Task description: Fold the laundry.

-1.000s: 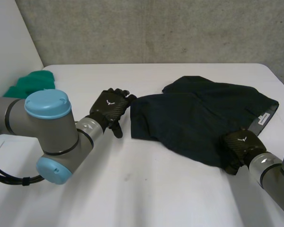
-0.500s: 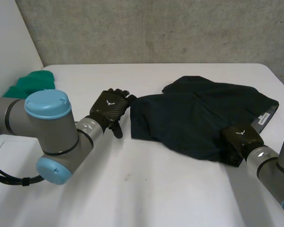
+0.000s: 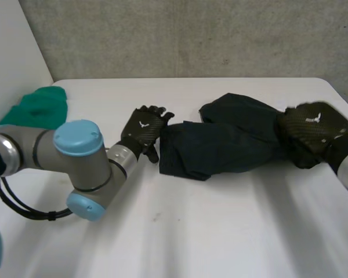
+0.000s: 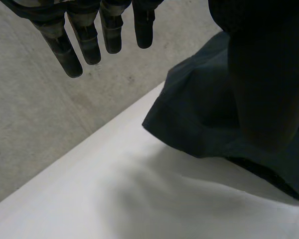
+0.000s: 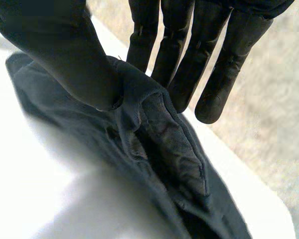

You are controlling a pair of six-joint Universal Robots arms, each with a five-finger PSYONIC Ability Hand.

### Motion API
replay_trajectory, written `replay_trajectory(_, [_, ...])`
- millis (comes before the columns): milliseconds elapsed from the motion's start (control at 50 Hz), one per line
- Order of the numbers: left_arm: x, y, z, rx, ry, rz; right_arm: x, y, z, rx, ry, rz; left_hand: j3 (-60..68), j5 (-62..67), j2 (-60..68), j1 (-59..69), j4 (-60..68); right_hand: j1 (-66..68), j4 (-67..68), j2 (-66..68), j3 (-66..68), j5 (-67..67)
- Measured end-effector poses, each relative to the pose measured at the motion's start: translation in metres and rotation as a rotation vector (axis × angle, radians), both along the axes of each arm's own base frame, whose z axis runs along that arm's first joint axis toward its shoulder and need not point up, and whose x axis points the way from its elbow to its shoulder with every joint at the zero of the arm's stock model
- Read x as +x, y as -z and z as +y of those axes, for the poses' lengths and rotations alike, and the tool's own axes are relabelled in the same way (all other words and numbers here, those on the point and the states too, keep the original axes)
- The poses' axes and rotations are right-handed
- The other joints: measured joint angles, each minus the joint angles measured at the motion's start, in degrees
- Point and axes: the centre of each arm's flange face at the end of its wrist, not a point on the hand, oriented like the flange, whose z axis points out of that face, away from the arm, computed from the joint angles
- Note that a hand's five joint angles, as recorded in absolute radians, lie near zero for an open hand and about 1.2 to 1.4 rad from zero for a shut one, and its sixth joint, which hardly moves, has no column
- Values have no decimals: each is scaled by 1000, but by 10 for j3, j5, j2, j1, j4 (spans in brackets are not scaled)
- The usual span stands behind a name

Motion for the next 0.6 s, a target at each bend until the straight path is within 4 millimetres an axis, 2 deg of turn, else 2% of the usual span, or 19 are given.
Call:
replay_trajectory(80, [-6, 9, 2, 15, 15, -5, 0, -23, 10, -68, -14, -40, 0, 0, 0, 0, 0, 0, 0, 0, 1, 0])
replay_trajectory(180, [-12, 13, 7, 22, 31, -8, -1, -42, 17, -120, -16, -88, 2, 1, 2, 4, 2, 0, 0, 0, 1, 0])
replay_trajectory(260, [-14, 12, 9, 20, 37, -5, -1, -45, 20, -120, -15, -100, 103, 96, 112, 125, 107, 0, 0, 0, 1, 0])
replay_trajectory(320, [-17, 13, 11, 27, 43, 0, -1, -45, 20, -111, -14, -102, 230, 219, 239, 255, 234, 0, 0, 0, 1, 0])
replay_trajectory(380, [-18, 16, 14, 37, 49, 1, -2, -44, 20, -108, -13, -101, 286, 274, 297, 310, 290, 0, 0, 0, 1, 0])
replay_trajectory(460, [-23, 24, 25, 79, 70, -7, -3, -43, 18, -105, -8, -99, 523, 509, 528, 534, 526, 0, 0, 0, 1, 0])
replay_trajectory(560, [-22, 19, 30, 87, 60, -13, -3, -43, 15, -110, -3, -97, 562, 534, 567, 542, 570, 0, 0, 0, 1, 0])
replay_trajectory(600, [-16, -2, 29, 57, 18, -3, -3, -44, 11, -117, -2, -95, 563, 534, 569, 542, 570, 0, 0, 0, 1, 0])
